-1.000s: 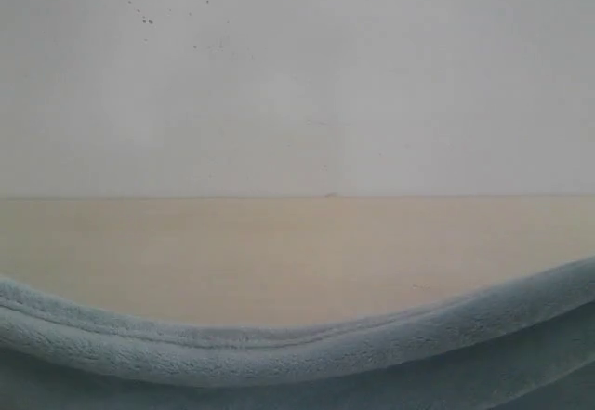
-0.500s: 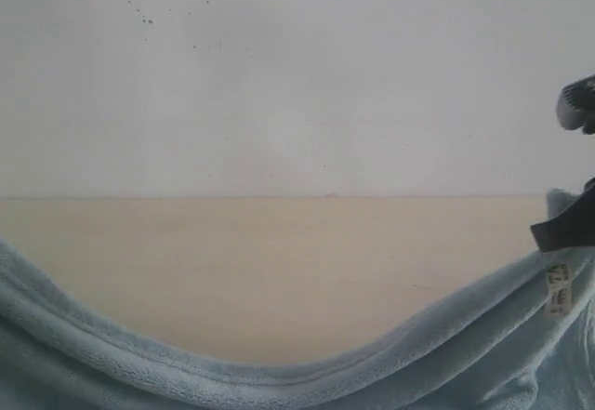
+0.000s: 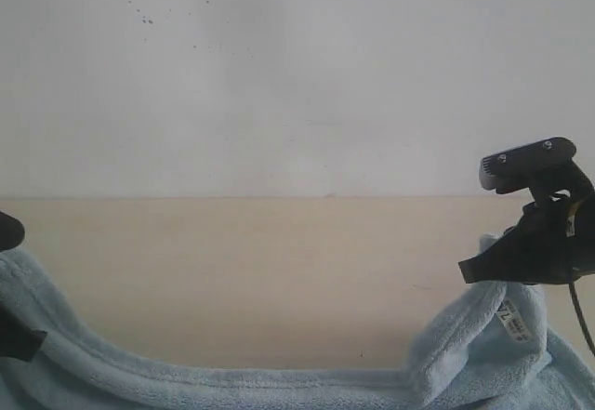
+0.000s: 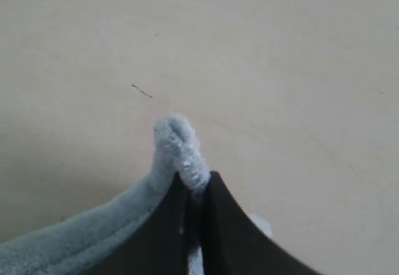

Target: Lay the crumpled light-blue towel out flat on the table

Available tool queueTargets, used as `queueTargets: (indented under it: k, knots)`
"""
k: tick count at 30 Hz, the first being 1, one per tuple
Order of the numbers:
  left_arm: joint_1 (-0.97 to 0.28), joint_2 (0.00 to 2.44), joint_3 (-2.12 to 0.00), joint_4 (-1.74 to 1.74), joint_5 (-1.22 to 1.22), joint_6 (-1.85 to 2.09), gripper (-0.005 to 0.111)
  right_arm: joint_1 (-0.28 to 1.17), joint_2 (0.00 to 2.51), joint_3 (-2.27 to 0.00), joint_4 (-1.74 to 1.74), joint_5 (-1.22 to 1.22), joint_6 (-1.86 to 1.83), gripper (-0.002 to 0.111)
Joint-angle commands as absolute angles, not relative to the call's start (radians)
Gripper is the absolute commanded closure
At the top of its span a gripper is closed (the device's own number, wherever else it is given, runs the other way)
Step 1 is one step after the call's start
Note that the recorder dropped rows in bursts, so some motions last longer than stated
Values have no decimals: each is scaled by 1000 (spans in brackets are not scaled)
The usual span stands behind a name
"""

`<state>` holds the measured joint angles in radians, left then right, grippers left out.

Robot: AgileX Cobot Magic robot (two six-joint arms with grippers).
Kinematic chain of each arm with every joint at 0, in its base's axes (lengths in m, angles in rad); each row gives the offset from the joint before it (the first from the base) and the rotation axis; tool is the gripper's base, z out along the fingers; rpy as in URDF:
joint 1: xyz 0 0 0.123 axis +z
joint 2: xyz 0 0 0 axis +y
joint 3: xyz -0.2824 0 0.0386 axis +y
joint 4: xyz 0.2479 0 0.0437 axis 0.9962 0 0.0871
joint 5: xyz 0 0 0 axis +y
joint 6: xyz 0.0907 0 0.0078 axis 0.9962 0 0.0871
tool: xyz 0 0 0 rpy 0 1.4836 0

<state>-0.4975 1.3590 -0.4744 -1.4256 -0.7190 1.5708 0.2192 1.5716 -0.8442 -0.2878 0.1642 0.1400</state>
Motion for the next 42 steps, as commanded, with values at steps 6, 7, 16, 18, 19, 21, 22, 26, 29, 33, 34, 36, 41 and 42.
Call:
queueTargets:
  k: [6, 7, 16, 18, 19, 21, 22, 26, 29, 33, 34, 36, 41, 42]
  knots:
    - [-499, 1361, -483, -1309, -869, 1483, 103, 169, 1588, -889, -297, 73, 175, 108]
    - [-499, 1361, -483, -1307, -882, 1469, 103, 157, 1588, -897, -297, 85, 175, 108]
    - [-499, 1351, -492, -1310, -878, 1432, 103, 99, 1553, -917, -297, 178, 175, 108]
    - [-499, 1329, -492, -1315, -861, 1432, 103, 99, 1523, -917, -297, 178, 175, 108]
    - [-499, 1317, -492, -1316, -861, 1432, 103, 99, 1505, -917, -297, 178, 175, 108]
    - [-499, 1279, -492, -1323, -861, 1432, 103, 99, 1469, -917, -297, 183, 176, 108]
    - [-499, 1261, -492, -1325, -860, 1432, 103, 99, 1448, -917, -297, 189, 176, 108]
    - [-499, 1157, -492, -1345, -832, 1458, 103, 99, 1368, -917, -297, 238, 176, 108]
    - [-499, 1078, -492, -1404, -817, 1515, 103, 99, 1310, -917, -295, 278, 176, 108]
    - [-499, 958, -492, -1459, -777, 1589, 103, 99, 1212, -917, -291, 331, 176, 108]
    - [-499, 924, -492, -1471, -759, 1607, 103, 99, 1183, -917, -291, 351, 176, 108]
    - [-499, 852, -492, -1506, -710, 1658, 103, 99, 1129, -917, -291, 387, 168, 108]
    - [-499, 708, -492, -1744, -608, 1924, 103, 99, 988, -917, -291, 474, 162, 108]
    - [-499, 680, -492, -1744, -620, 1968, 103, 99, 961, -917, -291, 493, 162, 108]
